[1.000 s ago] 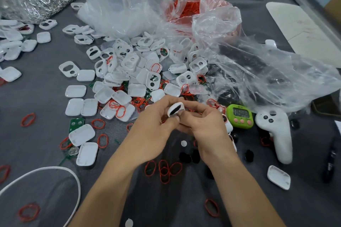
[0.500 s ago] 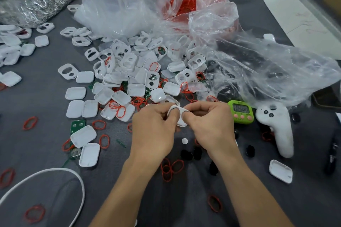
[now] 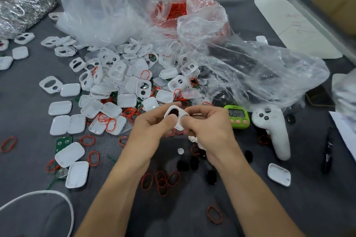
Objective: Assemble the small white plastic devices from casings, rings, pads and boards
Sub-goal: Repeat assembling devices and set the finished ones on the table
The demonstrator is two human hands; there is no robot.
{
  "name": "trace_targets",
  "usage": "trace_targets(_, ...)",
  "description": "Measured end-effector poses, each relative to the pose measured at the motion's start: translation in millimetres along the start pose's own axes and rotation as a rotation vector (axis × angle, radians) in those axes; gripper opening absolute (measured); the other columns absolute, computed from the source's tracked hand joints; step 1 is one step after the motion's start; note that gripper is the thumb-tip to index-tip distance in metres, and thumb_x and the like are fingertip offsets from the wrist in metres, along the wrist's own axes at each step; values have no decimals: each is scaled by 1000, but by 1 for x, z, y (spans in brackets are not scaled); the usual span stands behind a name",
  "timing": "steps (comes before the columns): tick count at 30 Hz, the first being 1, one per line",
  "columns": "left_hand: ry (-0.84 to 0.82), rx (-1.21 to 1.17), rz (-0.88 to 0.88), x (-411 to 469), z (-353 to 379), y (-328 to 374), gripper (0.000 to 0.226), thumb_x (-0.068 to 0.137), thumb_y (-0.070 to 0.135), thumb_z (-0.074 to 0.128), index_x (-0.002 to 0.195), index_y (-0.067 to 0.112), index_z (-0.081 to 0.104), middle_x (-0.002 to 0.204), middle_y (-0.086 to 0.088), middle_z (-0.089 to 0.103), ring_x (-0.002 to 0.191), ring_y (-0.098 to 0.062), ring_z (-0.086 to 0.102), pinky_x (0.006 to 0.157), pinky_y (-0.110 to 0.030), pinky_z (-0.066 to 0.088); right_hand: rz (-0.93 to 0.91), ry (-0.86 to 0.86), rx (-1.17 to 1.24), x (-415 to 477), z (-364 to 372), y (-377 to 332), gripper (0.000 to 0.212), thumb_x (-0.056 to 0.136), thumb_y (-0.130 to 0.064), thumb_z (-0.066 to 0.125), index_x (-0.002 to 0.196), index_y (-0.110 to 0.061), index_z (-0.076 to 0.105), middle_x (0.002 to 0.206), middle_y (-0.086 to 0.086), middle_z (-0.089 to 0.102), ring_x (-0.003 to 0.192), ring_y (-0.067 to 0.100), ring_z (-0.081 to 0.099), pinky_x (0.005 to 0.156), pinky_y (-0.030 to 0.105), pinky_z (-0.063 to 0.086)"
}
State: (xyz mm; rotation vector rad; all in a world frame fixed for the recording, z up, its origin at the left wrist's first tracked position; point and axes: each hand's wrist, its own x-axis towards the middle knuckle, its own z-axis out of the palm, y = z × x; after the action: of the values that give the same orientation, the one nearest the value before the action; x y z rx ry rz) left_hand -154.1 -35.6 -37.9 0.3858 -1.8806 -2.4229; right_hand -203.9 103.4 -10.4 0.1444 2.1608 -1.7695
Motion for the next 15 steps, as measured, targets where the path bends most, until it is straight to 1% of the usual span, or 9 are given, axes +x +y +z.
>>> trace_targets(1,-71,-78,-29,1,-2,-1,32,89,16,69,117,27,77,114,-8,77,100,-19,70,87,-31,57,71,-34,112,1,0,-2,18,77,2,75,74,-16,79,63,8,72,46,12,59,49,24,47)
trace_targets(3,-213,-223,-44,3,-5,-2,45,81,22,82,125,24,74,127,-11,72,115,-24,68,96,-35,57,203,-81,300,2,2,-5,20,80,8,72,78,-10,76,65,12,70,45,12,57,47,20,48)
trace_targets(4,-255,-272,-42,4,-7,-2,56,75,28,89,127,22,72,129,-12,70,117,-25,67,97,-37,56,247,-93,358,2,3,-6,18,82,9,71,81,-9,75,66,10,70,45,11,57,46,18,48)
trace_targets(6,-257,-291,-36,6,-10,-3,70,68,38,93,131,18,69,126,-11,70,113,-24,66,99,-38,55,281,-101,385,2,5,-6,17,83,8,71,81,-8,74,65,8,70,44,10,57,44,17,47)
trace_targets(8,-223,-258,-34,8,-13,-6,66,78,30,87,137,14,62,125,-10,70,110,-22,66,102,-40,52,264,-115,296,2,6,-6,18,83,6,72,79,-11,74,63,8,68,45,10,58,43,16,45)
trace_targets(11,-226,-274,-53,9,-14,-10,47,89,10,63,136,12,55,125,-12,70,108,-24,66,102,-39,52,216,-134,161,6,6,-7,18,80,-1,76,70,-16,78,64,5,70,48,11,62,46,17,48)
trace_targets(13,-234,-289,-54,9,-14,-11,39,90,8,60,128,13,57,114,-9,71,101,-21,66,95,-34,54,201,-137,114,8,9,-8,6,77,-8,79,76,-14,79,67,3,73,49,13,64,48,18,50)
trace_targets(14,-231,-290,-55,9,-14,-12,37,91,9,60,127,12,58,111,-7,71,98,-19,66,93,-33,54,185,-138,80,9,10,-7,5,73,-13,80,78,-13,78,67,4,73,49,14,65,48,19,50)
trace_targets(15,-222,-303,-59,10,-14,-13,37,91,10,60,128,10,58,109,-6,71,98,-19,66,91,-33,55,167,-136,36,10,11,-7,12,70,-19,80,79,-13,77,67,5,74,49,16,66,49,21,51)
